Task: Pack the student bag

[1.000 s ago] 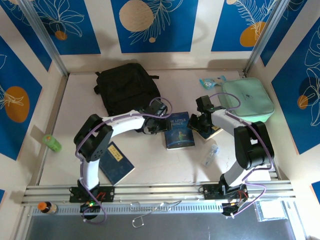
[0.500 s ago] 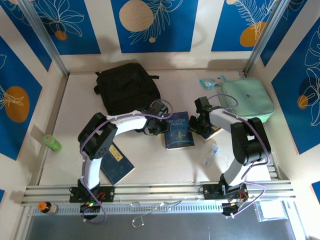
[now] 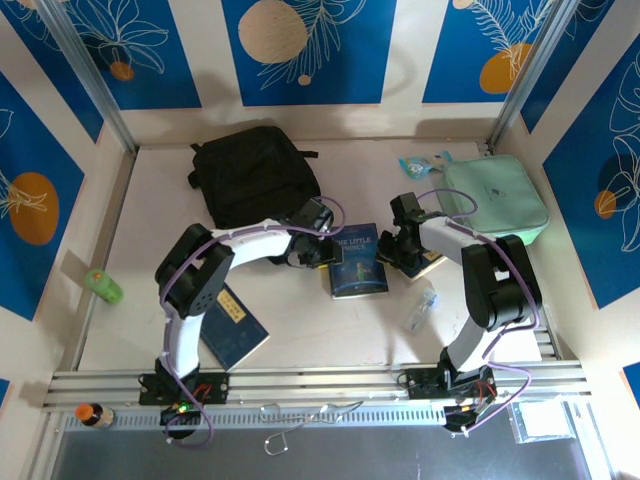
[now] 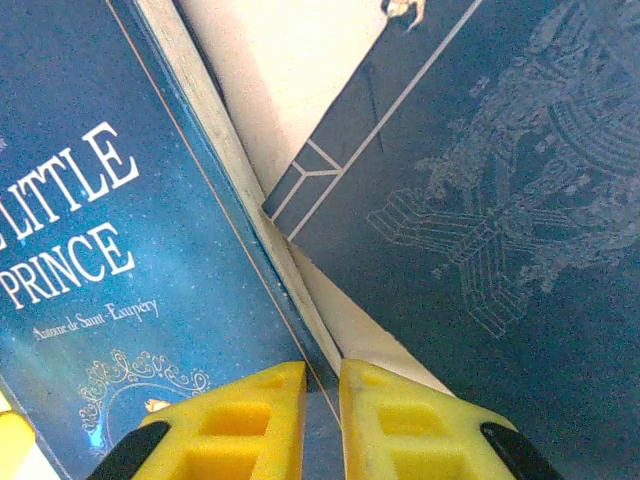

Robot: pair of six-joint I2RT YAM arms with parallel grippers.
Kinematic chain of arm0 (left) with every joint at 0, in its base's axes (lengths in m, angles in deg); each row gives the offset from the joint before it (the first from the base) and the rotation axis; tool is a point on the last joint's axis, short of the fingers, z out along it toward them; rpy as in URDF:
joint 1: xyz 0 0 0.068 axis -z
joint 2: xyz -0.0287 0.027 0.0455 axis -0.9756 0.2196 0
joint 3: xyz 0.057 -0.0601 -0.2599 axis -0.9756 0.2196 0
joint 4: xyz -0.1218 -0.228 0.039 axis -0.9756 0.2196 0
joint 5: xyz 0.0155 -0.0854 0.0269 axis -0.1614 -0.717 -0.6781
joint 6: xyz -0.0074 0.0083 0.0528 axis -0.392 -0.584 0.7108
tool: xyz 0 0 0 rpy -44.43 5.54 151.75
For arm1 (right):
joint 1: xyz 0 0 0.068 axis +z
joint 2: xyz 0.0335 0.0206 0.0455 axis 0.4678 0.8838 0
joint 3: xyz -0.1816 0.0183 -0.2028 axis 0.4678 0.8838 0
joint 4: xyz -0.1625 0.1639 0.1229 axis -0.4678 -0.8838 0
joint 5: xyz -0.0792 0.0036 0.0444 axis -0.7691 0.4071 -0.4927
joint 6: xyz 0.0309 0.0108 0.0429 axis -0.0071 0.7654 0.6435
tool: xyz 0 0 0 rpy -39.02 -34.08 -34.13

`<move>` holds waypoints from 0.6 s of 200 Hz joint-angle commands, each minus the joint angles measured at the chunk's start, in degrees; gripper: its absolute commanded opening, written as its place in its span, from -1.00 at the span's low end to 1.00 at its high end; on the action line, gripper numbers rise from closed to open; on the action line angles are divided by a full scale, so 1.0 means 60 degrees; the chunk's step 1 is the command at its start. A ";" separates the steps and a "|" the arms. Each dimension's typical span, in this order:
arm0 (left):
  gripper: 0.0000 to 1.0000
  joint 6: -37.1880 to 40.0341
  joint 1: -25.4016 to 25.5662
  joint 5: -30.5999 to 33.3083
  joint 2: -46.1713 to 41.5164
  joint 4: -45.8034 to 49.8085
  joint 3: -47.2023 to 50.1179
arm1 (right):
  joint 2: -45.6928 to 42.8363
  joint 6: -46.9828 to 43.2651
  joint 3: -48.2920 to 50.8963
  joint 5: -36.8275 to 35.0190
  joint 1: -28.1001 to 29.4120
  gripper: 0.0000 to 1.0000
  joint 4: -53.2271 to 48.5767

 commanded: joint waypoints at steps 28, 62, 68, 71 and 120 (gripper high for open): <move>-0.34 0.0116 0.0134 -0.1779 -0.1668 -0.2572 0.0838 | 0.0047 0.0579 -0.0033 0.0696 0.0047 -0.65 0.0062; -0.34 -0.0143 0.0127 -0.1321 -0.1368 -0.2261 0.0772 | 0.0135 0.0915 -0.0045 0.1076 0.0018 -0.65 0.0322; -0.34 -0.0213 0.0134 -0.1238 -0.1278 -0.2192 0.0706 | 0.0154 0.0919 -0.0058 0.1165 0.0010 -0.65 0.0353; -0.34 -0.0247 0.0120 -0.1211 -0.1238 -0.2164 0.0680 | 0.0168 0.0907 -0.0061 0.1198 0.0009 -0.65 0.0369; -0.33 -0.0888 0.0098 -0.1556 -0.0726 -0.2708 0.0421 | 0.0151 0.0988 0.0121 0.1481 0.0020 -0.65 0.0822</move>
